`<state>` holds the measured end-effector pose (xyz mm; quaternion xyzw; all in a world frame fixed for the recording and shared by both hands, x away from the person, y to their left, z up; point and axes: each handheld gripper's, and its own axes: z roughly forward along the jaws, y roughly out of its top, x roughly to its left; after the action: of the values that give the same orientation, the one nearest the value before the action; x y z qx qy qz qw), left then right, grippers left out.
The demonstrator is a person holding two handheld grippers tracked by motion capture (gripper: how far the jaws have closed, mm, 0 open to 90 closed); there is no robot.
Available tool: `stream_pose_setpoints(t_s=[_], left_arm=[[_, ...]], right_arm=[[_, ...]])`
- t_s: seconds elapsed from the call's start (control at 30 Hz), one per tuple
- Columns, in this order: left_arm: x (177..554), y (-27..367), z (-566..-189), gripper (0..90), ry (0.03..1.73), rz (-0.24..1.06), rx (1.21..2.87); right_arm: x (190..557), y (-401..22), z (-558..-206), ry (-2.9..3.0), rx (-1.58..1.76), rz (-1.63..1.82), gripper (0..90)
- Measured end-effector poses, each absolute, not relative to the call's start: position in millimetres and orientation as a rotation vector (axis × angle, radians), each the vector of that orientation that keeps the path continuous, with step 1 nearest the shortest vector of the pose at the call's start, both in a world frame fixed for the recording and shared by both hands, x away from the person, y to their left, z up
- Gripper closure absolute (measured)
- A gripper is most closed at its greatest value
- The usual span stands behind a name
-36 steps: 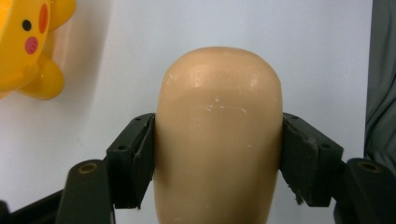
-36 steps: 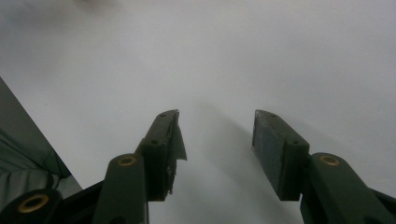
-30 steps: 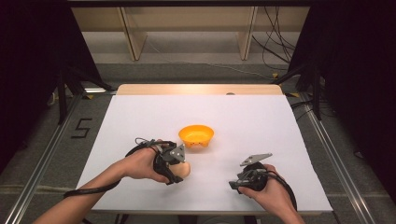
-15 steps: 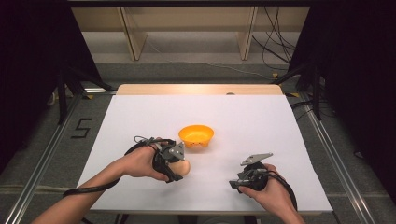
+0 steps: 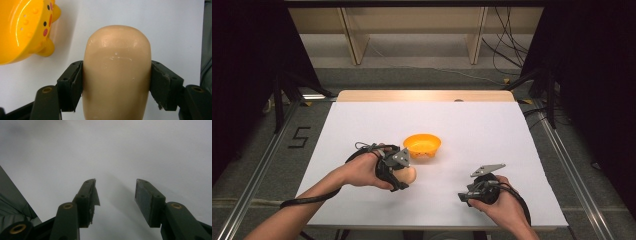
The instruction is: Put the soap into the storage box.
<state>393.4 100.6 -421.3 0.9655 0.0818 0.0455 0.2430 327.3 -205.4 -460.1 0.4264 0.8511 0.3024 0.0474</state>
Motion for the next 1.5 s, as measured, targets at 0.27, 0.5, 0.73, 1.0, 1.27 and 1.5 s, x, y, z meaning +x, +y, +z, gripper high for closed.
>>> stream_pose_setpoints(t_s=[0.27, 0.5, 0.73, 1.0, 1.27, 1.5], left_arm=[[397, 101, -418, 32.4, 0.236, 0.144, 2.609], [400, 102, -416, 32.3, 0.240, 0.163, 2.597], [401, 101, -414, 32.4, 0.253, 0.168, 2.581], [404, 101, -411, 32.4, 0.260, 0.189, 2.555], [407, 100, -408, 32.4, 0.260, 0.203, 2.545], [410, 99, -404, 32.4, 0.258, 0.206, 2.543]], right_arm=[[327, -205, -460, 2.589, 1.298, 0.927, 51.5], [327, -205, -459, 2.588, 1.303, 0.928, 51.6], [327, -206, -459, 2.585, 1.298, 0.930, 51.6], [327, -206, -459, 2.583, 1.291, 0.933, 51.6], [327, -206, -459, 2.582, 1.292, 0.932, 51.6], [327, -206, -459, 2.580, 1.310, 0.926, 51.6]])
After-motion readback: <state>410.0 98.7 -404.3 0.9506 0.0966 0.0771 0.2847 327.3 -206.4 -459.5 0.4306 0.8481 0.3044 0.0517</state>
